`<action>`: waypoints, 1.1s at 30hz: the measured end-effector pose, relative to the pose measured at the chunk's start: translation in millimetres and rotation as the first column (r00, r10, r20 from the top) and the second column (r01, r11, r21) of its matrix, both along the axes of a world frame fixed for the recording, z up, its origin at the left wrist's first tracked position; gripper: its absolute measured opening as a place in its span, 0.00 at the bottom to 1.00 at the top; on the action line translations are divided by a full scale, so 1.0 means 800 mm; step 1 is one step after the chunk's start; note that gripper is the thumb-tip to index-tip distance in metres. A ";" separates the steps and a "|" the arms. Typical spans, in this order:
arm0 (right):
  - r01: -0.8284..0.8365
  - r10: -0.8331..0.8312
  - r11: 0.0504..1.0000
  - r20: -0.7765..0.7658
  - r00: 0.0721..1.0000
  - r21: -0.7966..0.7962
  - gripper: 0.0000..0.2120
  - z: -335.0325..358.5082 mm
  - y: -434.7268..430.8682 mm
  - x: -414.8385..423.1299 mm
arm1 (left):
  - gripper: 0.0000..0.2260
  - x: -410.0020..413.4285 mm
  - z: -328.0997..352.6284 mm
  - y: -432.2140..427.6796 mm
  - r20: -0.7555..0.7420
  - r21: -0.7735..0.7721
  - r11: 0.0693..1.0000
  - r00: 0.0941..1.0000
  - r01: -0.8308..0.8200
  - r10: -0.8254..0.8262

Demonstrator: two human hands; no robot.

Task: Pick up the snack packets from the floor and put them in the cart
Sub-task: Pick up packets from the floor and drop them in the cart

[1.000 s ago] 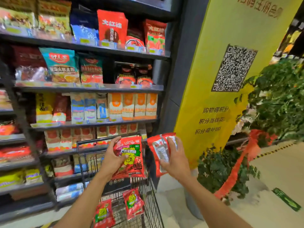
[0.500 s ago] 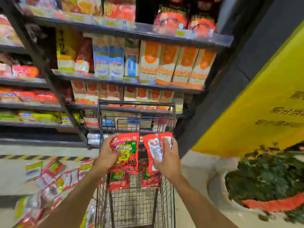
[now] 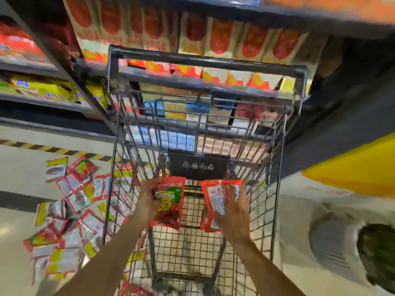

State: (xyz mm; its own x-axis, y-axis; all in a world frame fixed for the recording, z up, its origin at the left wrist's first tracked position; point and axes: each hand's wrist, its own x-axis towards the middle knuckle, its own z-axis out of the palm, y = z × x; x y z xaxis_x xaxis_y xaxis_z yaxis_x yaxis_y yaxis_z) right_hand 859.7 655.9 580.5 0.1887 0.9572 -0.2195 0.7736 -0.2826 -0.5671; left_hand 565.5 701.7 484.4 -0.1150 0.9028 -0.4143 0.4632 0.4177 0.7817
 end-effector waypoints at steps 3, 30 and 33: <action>-0.010 0.010 1.000 0.015 1.000 -0.017 0.36 -0.062 0.009 0.001 | 0.31 0.003 -0.067 0.017 -0.079 0.011 0.999 0.996 0.050 -0.049; -0.378 0.085 0.805 0.543 0.836 0.457 0.35 0.555 0.003 -0.056 | 0.35 -0.041 0.631 -0.125 -0.829 0.345 0.755 0.558 0.557 -0.033; -0.440 0.074 0.741 0.589 0.804 0.507 0.36 0.595 -0.074 -0.094 | 0.37 -0.094 0.680 -0.201 -0.841 0.371 0.763 0.540 0.530 0.034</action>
State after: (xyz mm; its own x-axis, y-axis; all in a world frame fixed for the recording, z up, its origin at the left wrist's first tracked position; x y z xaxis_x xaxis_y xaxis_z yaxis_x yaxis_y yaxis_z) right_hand 784.8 596.7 1056.6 -0.1819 0.8697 0.4589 0.9730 0.2267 -0.0440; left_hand 490.1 540.9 1028.2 0.1452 0.9524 0.2682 0.9826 -0.1704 0.0733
